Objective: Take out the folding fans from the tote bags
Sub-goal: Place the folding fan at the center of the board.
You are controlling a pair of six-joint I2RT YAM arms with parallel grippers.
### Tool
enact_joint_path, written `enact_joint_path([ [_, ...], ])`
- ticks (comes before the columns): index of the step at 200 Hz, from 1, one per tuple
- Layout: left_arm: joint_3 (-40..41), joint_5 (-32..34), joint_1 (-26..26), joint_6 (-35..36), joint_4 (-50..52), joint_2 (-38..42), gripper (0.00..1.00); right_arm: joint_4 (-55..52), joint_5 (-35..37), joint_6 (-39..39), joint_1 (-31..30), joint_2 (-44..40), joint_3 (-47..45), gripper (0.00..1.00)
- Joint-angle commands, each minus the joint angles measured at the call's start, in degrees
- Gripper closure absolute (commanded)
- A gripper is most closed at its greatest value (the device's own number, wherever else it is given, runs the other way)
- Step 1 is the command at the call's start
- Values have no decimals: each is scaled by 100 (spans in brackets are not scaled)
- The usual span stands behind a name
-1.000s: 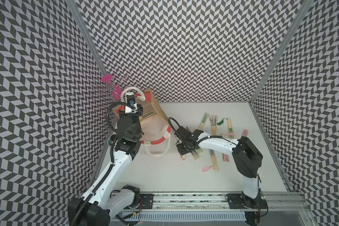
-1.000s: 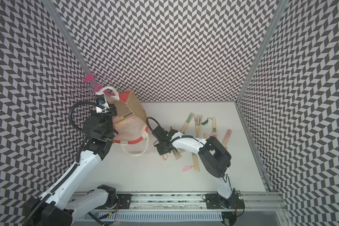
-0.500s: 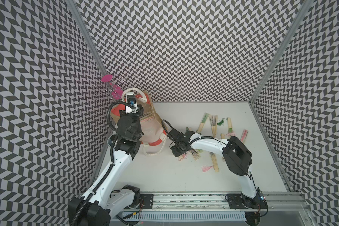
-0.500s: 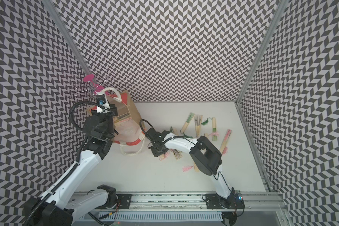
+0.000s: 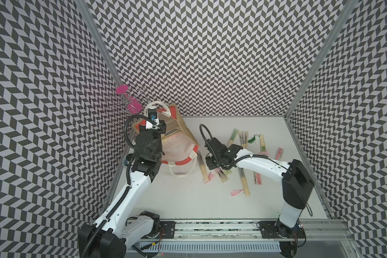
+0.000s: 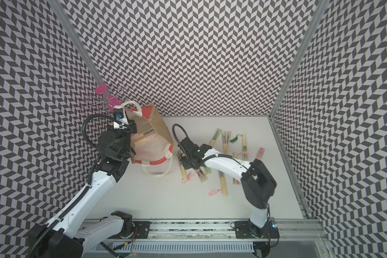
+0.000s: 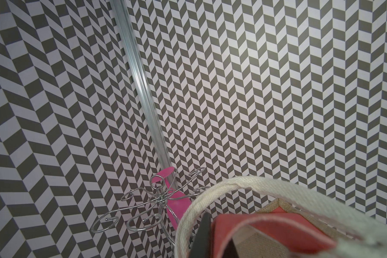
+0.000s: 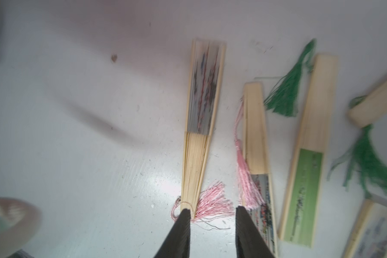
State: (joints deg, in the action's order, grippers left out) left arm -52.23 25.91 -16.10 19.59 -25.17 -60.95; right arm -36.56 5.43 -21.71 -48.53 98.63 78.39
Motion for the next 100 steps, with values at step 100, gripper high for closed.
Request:
enact_joint_path([
  [100, -470, -786, -141, -377, 505, -678, 100, 4335, 61, 1359, -1120, -1919, -1502, 75],
])
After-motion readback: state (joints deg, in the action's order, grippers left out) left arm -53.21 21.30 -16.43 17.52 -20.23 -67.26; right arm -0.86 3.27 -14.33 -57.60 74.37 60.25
